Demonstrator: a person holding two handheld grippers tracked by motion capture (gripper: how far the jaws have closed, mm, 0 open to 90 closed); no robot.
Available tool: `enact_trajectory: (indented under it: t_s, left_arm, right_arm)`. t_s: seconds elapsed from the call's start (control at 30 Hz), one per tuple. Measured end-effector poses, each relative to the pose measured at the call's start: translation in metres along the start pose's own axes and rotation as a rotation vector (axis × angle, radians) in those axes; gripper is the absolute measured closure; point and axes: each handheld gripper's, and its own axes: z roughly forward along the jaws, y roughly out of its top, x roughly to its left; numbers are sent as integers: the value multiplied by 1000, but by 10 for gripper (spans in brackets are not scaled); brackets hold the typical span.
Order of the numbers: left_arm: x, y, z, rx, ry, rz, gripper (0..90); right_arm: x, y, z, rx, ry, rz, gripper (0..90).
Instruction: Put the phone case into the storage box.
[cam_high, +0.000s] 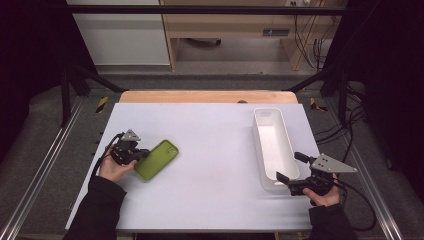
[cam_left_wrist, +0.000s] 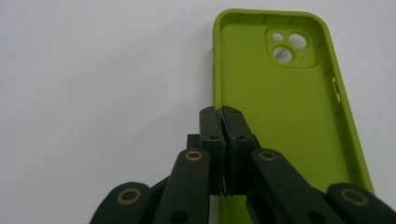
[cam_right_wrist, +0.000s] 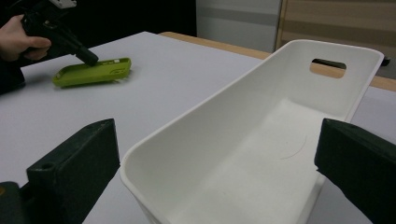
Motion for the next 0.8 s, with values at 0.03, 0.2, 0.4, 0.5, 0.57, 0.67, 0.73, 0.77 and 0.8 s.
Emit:
enact_trajectory:
  t_s: [0.03,0.2,0.4,0.5,0.57,0.67,0.73,0.77,0.8]
  left_arm:
    - [0,0,-1,-3,2,-3,877]
    - [-2,2,-6,-22,16,-7,877]
    - [-6,5,-12,-52,42,-17,876]
    - [-9,6,-16,-64,53,-18,877]
    - [-11,7,-18,-73,56,-22,876]
    - [-14,9,-21,-91,65,-27,877]
    - [-16,9,-23,-97,68,-27,877]
    - [-16,10,-24,-100,69,-25,876]
    - [-18,10,-25,-105,68,-26,876]
  right_arm:
    - [0,0,0,0,1,-1,5]
    - [0,0,0,-2,1,1,5]
    - [0,0,-1,-3,0,1,5]
    - [0,1,-1,-4,-1,-1,5]
    - [0,1,-1,-4,-2,0,5]
    - [0,1,-1,-4,-2,-1,5]
    - [0,1,-1,-6,-2,-4,5]
    - [0,1,-1,-6,-2,-2,5]
    - [0,1,-1,-5,-2,-2,5]
